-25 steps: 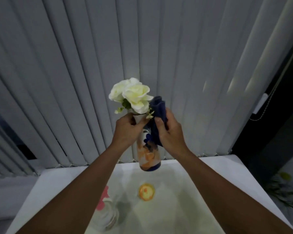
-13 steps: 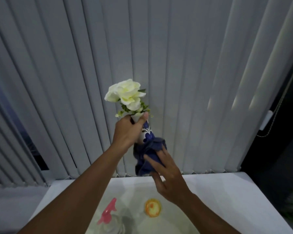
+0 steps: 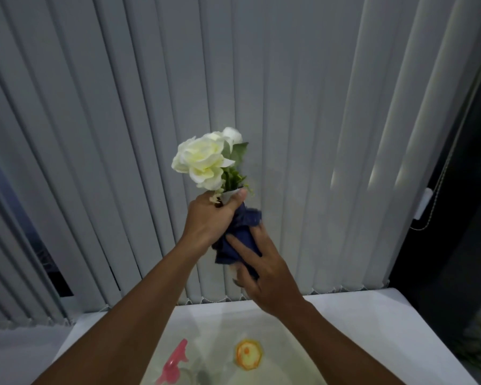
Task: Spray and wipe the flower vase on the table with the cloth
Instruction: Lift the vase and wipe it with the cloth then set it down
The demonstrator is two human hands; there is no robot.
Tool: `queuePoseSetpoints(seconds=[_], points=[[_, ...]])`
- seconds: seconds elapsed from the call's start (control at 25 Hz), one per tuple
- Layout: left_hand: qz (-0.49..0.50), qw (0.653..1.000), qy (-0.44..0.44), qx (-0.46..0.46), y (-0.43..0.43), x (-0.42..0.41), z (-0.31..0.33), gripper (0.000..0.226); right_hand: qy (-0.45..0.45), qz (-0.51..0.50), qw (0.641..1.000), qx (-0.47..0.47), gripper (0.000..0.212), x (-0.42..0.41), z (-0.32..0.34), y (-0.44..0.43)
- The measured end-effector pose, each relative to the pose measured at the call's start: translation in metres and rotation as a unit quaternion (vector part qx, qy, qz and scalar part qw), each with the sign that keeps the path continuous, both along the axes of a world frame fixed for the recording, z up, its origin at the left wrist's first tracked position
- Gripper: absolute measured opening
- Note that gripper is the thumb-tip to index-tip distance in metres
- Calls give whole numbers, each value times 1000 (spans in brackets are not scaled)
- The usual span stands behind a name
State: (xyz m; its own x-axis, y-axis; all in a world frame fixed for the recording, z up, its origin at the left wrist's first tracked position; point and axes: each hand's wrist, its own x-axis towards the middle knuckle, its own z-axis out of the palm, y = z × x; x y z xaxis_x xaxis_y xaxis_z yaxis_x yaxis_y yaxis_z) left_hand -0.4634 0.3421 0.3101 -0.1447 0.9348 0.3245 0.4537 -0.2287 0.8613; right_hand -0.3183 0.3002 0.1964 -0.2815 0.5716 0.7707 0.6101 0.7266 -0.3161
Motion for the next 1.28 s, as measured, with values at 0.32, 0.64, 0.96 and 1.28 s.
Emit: queuePoseSetpoints(seconds=[0.32, 0.64, 0.96, 1.28], points=[[4, 1000, -4, -1, 1, -5, -2, 46, -82, 36, 995, 51, 45, 34, -37, -13], [10, 1000, 2, -8, 3, 8, 6, 47, -112, -20, 989, 96, 36, -1, 23, 1], [-37, 999, -18, -13, 7, 5, 3, 56, 70, 72, 994, 43, 42, 34, -9, -7], [-156, 983, -85, -36, 9, 7, 19, 28, 378, 109, 876, -281, 32, 6, 66, 30]])
